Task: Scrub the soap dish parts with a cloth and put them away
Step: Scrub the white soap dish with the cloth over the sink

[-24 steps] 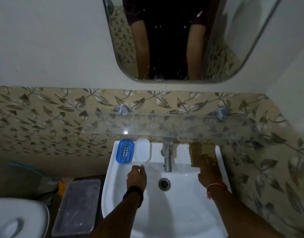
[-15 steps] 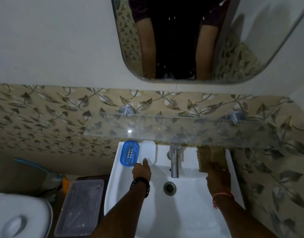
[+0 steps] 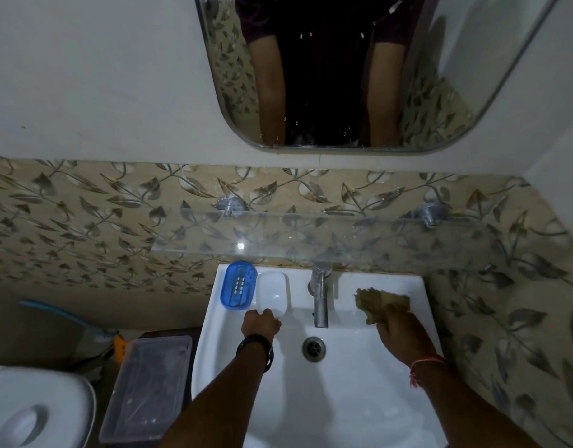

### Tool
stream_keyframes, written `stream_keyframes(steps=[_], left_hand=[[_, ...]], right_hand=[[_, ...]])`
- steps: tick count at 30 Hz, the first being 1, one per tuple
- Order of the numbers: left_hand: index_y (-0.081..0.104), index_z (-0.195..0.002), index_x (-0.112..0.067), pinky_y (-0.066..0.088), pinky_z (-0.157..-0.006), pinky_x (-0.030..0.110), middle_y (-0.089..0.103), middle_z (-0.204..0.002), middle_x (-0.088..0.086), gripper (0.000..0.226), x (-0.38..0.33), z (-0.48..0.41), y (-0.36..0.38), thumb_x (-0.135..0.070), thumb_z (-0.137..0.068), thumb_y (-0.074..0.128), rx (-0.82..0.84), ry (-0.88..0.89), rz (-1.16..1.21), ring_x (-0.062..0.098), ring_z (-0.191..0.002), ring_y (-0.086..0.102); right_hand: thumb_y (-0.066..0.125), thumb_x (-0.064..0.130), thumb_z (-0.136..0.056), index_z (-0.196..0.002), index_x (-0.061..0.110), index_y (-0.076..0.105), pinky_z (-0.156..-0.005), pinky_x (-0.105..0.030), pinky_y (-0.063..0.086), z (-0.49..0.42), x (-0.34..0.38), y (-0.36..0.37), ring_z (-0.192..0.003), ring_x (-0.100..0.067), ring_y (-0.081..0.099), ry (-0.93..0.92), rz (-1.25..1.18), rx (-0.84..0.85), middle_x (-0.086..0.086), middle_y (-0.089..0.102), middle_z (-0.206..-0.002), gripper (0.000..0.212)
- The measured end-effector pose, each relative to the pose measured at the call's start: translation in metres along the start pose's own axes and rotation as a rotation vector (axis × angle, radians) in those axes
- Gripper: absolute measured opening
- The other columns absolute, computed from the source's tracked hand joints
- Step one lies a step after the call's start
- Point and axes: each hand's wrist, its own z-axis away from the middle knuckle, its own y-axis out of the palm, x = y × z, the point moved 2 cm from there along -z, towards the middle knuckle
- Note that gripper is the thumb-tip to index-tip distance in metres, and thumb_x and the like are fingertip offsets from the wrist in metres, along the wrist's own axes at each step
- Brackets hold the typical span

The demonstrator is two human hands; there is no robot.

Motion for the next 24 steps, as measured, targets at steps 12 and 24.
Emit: stream_keyframes(steps=[12, 24], left_hand=[[0.059, -0.121, 0.011, 0.061, -0.066, 0.037, 0.068, -0.113, 0.033, 0.031, 0.014, 0.035, -0.041, -0.006, -0.096, 0.050, 0.000, 0.118, -0.022, 0.038, -0.076, 0.068], [0.057, -0.117, 0.001, 0.063, -0.061, 0.034, 0.062, -0.120, 0.027, 0.024, 0.037, 0.099, -0.070, 0.001, -0.094, 0.053, 0.093, 0.231, -0.019, 0.045, -0.100, 0.068]], right_hand=[[0.052, 0.013, -0.100, -0.109, 0.015, 0.059, -0.076, -0.033, 0.045, 0.061, 0.021, 0.002, -0.088, -0.026, 0.059, 0.467, -0.666, -0.121, -0.007, 0.064, -0.096, 0.011], [0.054, 0.008, -0.096, -0.091, 0.014, 0.076, -0.071, -0.022, 0.048, 0.083, 0.100, 0.008, -0.091, -0.020, 0.063, 0.440, -0.765, 0.237, -0.006, 0.068, -0.101, 0.023]])
